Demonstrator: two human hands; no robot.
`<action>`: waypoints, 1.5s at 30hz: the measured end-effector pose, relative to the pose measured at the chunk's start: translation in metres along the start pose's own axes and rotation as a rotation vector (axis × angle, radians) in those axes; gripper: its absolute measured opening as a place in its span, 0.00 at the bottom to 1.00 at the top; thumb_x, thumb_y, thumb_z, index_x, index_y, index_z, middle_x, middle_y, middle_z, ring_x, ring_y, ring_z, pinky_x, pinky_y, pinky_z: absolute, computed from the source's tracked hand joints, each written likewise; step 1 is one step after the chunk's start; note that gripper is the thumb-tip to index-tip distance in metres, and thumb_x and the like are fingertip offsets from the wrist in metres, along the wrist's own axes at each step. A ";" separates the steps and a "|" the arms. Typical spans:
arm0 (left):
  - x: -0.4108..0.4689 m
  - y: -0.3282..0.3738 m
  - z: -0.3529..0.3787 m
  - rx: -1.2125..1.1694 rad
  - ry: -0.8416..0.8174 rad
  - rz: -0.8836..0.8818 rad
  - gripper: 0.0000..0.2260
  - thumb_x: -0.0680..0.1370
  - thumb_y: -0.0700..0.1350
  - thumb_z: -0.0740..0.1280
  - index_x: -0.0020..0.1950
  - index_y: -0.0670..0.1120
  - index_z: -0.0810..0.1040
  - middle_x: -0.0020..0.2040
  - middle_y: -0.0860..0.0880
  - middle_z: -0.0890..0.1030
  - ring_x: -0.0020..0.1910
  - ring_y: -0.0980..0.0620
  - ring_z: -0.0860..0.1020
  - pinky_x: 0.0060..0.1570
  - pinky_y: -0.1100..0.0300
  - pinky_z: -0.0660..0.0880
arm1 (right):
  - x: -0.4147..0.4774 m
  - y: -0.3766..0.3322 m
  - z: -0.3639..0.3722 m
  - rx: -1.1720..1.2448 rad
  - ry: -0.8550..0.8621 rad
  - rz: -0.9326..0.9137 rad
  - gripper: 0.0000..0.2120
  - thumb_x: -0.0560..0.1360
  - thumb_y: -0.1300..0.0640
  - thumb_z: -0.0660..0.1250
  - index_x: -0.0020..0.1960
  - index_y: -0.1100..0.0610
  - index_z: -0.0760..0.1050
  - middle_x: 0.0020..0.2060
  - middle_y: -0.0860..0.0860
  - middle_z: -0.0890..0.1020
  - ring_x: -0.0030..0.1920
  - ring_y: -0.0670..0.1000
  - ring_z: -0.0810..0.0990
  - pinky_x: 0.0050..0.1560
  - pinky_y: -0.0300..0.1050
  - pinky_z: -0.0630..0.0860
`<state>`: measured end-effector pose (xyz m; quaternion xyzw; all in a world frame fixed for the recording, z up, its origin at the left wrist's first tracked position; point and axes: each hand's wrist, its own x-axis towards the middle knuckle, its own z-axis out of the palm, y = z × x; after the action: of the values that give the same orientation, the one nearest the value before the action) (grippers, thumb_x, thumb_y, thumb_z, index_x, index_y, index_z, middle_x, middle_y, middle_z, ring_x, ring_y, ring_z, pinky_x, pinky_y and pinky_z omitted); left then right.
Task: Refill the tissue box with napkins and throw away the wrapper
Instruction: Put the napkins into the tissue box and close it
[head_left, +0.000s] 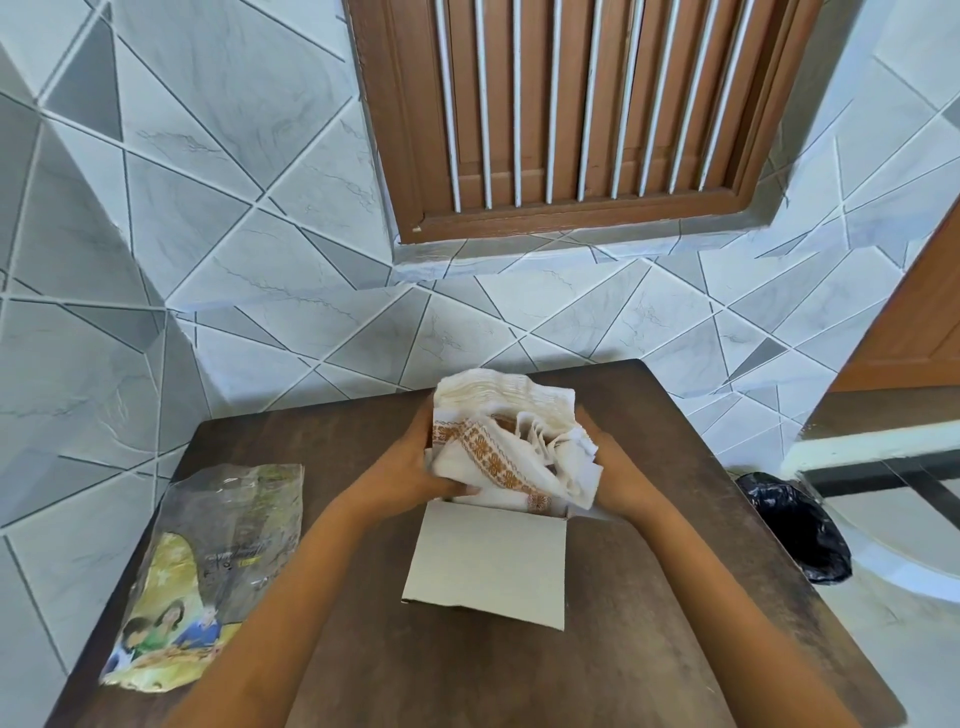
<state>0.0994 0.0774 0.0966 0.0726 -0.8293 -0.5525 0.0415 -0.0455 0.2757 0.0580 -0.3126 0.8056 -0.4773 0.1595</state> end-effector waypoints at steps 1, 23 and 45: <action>0.001 0.003 -0.001 0.002 -0.025 0.009 0.43 0.67 0.35 0.75 0.71 0.56 0.54 0.59 0.64 0.71 0.55 0.68 0.74 0.41 0.67 0.78 | -0.005 -0.006 0.000 -0.036 -0.021 -0.019 0.21 0.64 0.52 0.77 0.47 0.62 0.72 0.35 0.52 0.74 0.36 0.33 0.78 0.48 0.33 0.69; 0.008 -0.010 -0.004 0.412 -0.038 -0.042 0.50 0.60 0.58 0.76 0.72 0.65 0.47 0.72 0.51 0.66 0.71 0.49 0.63 0.72 0.46 0.59 | -0.009 -0.025 0.004 -0.236 0.054 -0.233 0.21 0.67 0.57 0.74 0.59 0.56 0.76 0.51 0.55 0.81 0.50 0.53 0.79 0.50 0.49 0.76; 0.037 0.002 0.015 1.339 -0.168 0.040 0.12 0.76 0.51 0.63 0.59 0.52 0.75 0.58 0.45 0.75 0.64 0.47 0.65 0.60 0.50 0.59 | -0.006 -0.039 0.026 -1.143 -0.153 -0.258 0.15 0.72 0.55 0.65 0.58 0.54 0.70 0.53 0.52 0.79 0.51 0.55 0.79 0.53 0.47 0.71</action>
<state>0.0606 0.0860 0.0920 0.0242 -0.9944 0.0779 -0.0669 -0.0124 0.2489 0.0784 -0.4780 0.8766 0.0410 -0.0361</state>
